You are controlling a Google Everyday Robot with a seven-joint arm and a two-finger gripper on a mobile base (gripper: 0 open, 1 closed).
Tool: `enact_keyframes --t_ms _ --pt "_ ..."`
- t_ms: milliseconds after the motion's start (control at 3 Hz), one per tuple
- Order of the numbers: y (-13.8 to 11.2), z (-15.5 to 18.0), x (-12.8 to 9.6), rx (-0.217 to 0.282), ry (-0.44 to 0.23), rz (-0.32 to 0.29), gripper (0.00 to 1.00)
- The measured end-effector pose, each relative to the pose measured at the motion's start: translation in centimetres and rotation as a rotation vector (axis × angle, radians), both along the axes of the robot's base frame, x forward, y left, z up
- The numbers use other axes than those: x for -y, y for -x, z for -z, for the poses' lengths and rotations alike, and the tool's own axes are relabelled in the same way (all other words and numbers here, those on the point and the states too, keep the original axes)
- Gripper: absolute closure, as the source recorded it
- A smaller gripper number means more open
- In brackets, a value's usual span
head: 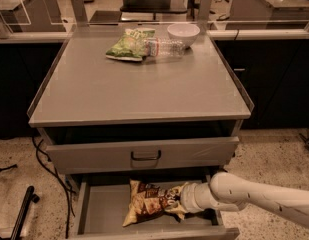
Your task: Place brown chip bag into middle drawer
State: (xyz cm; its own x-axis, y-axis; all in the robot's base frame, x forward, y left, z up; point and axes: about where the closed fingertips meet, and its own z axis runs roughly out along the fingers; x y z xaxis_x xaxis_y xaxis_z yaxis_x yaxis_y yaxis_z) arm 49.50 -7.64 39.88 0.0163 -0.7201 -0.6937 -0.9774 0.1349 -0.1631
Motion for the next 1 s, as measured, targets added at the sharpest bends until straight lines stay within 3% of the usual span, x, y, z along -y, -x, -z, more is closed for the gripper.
enact_keyframes --t_ms 333,667,1000 --pt "-0.1 -0.4 -0.1 0.023 0.043 0.013 0.11" --pt "-0.1 -1.3 0.2 0.05 0.065 0.026 0.0" --pt "-0.1 -2.6 0.4 0.084 0.07 0.031 0.0"
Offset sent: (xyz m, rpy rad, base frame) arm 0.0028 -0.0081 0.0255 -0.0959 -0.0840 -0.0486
